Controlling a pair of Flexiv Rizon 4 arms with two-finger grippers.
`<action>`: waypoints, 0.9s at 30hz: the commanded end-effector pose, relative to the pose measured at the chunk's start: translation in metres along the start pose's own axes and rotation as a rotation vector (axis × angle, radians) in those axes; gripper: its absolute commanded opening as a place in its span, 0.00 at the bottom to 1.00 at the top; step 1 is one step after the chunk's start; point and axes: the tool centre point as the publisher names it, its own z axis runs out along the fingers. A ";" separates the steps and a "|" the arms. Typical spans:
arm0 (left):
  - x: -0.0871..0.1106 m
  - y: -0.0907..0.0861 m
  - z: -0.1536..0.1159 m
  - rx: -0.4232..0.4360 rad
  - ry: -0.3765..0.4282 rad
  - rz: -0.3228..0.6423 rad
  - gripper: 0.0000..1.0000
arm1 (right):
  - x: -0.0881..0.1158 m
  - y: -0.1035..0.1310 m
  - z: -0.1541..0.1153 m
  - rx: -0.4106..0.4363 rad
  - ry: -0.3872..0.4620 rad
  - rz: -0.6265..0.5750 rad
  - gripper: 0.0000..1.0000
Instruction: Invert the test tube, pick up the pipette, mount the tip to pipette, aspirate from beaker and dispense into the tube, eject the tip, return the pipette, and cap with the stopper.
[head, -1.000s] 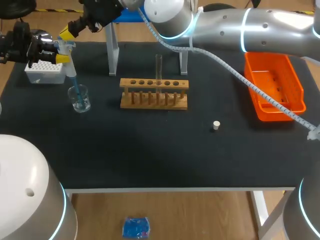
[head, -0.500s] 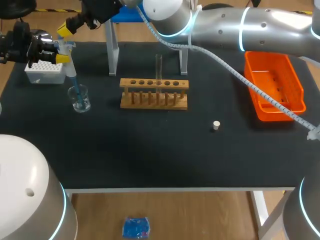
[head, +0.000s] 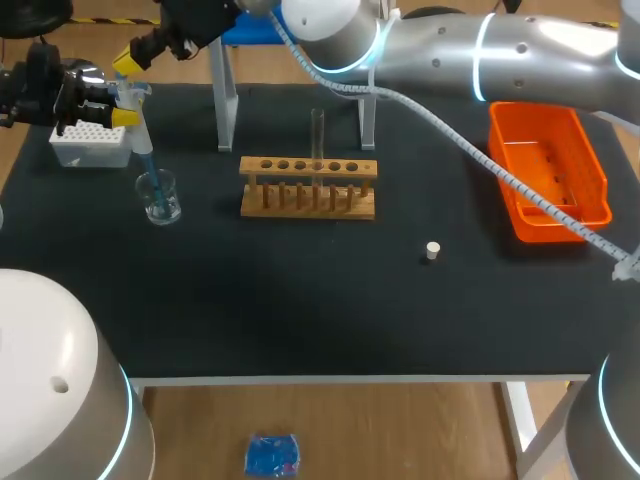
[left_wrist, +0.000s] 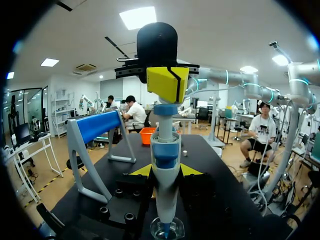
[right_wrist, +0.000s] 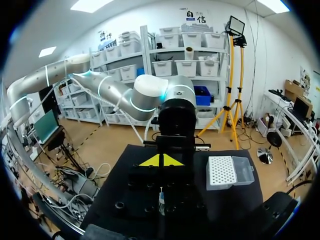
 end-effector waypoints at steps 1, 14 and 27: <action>-0.001 0.000 -0.001 0.002 0.004 0.001 0.00 | -0.004 -0.002 0.002 0.007 0.009 0.005 0.00; -0.001 0.000 -0.001 0.002 0.004 0.001 0.00 | -0.002 -0.007 0.003 0.020 0.014 0.010 0.00; -0.001 0.000 -0.001 0.002 0.004 0.001 0.00 | -0.002 -0.016 0.007 0.034 0.020 0.024 0.00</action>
